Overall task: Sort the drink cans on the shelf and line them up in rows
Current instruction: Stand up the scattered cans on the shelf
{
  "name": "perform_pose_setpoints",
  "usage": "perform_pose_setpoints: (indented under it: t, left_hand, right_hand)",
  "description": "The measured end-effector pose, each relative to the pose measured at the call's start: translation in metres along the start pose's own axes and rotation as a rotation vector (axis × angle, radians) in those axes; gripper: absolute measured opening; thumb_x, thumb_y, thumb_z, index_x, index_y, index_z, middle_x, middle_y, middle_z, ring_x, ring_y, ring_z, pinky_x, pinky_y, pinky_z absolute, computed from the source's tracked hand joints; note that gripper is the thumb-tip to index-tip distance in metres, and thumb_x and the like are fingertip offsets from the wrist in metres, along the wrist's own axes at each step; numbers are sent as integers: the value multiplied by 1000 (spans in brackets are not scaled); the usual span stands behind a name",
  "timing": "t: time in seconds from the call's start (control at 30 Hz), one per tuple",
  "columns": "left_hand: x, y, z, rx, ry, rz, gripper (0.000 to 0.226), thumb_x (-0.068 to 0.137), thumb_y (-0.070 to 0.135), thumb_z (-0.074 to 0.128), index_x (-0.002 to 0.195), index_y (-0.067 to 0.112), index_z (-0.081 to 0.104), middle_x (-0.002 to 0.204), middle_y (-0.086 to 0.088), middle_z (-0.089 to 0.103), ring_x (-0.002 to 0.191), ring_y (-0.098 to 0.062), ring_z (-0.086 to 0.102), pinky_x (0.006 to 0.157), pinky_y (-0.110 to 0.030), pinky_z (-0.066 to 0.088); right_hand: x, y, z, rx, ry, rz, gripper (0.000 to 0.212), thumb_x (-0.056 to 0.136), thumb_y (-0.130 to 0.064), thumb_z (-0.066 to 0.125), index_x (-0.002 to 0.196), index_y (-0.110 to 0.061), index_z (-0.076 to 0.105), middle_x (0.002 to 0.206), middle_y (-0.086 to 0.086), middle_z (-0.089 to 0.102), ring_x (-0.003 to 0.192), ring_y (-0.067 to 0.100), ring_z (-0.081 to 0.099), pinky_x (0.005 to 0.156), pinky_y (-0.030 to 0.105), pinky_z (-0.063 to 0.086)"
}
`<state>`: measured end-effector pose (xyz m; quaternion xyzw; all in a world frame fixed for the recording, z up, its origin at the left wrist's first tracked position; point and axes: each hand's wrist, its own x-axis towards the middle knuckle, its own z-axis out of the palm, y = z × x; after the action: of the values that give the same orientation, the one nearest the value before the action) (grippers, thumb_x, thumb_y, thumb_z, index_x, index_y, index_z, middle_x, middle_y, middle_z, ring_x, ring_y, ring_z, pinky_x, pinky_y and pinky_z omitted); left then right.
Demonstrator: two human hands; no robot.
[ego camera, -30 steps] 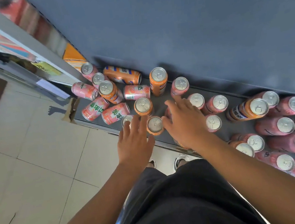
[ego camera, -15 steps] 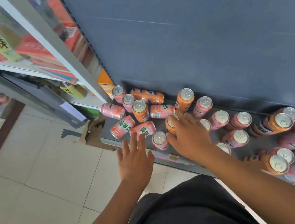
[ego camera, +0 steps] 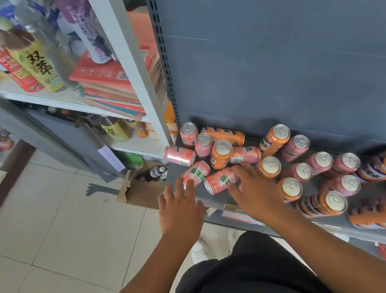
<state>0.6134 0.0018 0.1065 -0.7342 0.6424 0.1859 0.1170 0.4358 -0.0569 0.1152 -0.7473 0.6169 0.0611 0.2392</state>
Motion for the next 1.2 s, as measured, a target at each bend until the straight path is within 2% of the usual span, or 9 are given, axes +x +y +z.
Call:
perform_pose_setpoints:
  t: [0.13,0.27,0.4,0.47,0.57,0.73,1.0,1.2]
  left_hand:
    - [16,9,-2,11,-15,37,54,101,45,35,148,25,17,161,-3,13,147,-31,16,116,-49,25]
    - [34,19,-8,37,-46,18,53,101,43,37,147,25,19,159,-2,16,145,-32,18,113,-52,28]
    - [57,28,-12,81,-76,32,53,101,41,37,147,24,18,158,-1,17,145,-31,17,113,-52,26]
    - [69,33,-12,85,-84,47,53,101,41,38,148,24,19,158,-1,18,145,-30,17,114,-50,26]
    - [81,39,-5,69,-118,57,55,100,42,39,149,25,20,159,-2,19,145,-30,20,116,-46,25]
    - [94,47,16,79,-180,129,59,100,43,42,151,26,17,159,-2,20,146,-33,21,117,-50,27]
    - [124,51,46,34,-195,272,55,100,34,46,149,21,25,159,-7,24,145,-36,25,117,-45,26]
    - [147,61,74,-46,-207,298,60,96,27,56,147,17,28,156,-8,31,147,-35,23,116,-45,31]
  right_hand:
    - [15,8,-6,76,2,77,48,100,-46,39,143,-24,39,152,-2,36,134,27,42,95,43,45]
    - [36,15,-15,195,-8,124,50,100,-40,44,146,-26,34,153,-2,36,133,27,42,94,46,45]
    - [67,21,-22,306,26,118,37,95,-30,48,131,-23,45,138,1,46,117,29,52,85,47,51]
    - [85,30,-23,280,-8,111,34,93,-25,49,126,-19,46,132,3,47,114,31,52,81,44,50]
    - [106,47,-27,193,-60,126,44,95,-25,49,137,-18,41,137,2,41,121,30,50,79,42,47]
    - [127,66,-23,128,-140,163,48,96,-27,48,143,-18,38,140,5,41,126,31,47,85,44,49]
    - [162,66,2,87,-246,212,47,95,-26,51,139,-14,41,139,9,43,126,34,48,90,48,51]
    - [187,69,29,23,-315,225,60,91,-21,59,144,-7,35,140,13,44,129,36,44,97,47,47]
